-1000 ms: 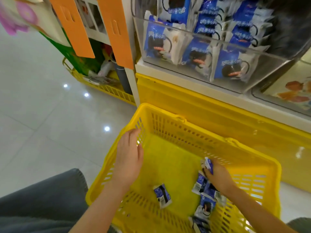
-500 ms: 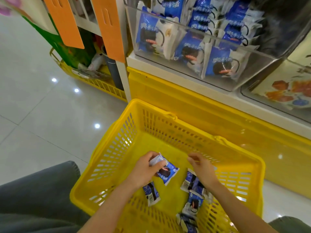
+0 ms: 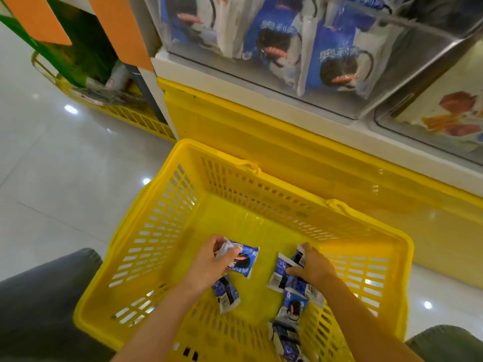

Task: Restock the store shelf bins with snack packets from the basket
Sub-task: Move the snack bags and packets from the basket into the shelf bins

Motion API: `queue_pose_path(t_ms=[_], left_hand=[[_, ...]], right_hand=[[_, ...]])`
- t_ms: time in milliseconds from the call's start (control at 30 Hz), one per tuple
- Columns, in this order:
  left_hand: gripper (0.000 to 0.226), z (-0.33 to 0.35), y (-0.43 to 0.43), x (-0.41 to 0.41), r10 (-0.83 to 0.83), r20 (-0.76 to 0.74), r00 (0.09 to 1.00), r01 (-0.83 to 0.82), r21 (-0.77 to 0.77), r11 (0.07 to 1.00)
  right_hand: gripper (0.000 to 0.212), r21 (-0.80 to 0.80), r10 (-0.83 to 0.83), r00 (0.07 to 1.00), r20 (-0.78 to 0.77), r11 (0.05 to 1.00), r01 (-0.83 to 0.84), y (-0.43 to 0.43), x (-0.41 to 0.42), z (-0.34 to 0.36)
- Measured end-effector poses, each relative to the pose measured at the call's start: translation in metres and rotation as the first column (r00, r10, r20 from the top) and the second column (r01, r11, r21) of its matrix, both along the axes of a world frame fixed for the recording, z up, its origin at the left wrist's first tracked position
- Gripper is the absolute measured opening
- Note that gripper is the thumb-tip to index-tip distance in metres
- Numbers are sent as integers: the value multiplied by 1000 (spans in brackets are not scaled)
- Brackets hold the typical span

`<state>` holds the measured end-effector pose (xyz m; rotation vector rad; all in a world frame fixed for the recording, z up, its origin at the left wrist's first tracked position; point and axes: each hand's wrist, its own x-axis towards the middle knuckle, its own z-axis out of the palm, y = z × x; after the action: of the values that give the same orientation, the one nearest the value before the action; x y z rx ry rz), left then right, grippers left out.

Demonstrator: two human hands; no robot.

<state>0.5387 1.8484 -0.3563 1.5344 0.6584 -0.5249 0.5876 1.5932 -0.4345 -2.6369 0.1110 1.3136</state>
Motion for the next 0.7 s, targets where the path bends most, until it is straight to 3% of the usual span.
queue_pose_path(t_ms=[100, 300, 400, 500, 567, 700], left_hand=[[16, -5, -2, -2, 28, -30, 999, -28, 4, 1000], [18, -10, -1, -3, 57, -95, 994, -57, -1, 998], [22, -8, 1, -4, 117, -133, 984, -118, 2, 993], [23, -3, 5, -8, 152, -133, 979, -146, 57, 988], [22, 1, 6, -9, 188, -121, 975, -177, 91, 980], [19, 11, 3, -10, 275, -141, 951, -264, 92, 960]], right_hand=[[94, -62, 62, 997, 33, 996, -60, 6, -3, -2], [61, -18, 228, 973, -12, 973, -229, 25, -12, -10], [67, 3, 237, 971, 12, 971, -237, 35, -13, -4], [77, 92, 114, 991, 64, 989, -120, 44, -12, 12], [81, 254, -80, 993, 85, 966, 56, 52, -12, 30], [66, 572, -486, 873, 23, 723, 387, 79, -18, 75]])
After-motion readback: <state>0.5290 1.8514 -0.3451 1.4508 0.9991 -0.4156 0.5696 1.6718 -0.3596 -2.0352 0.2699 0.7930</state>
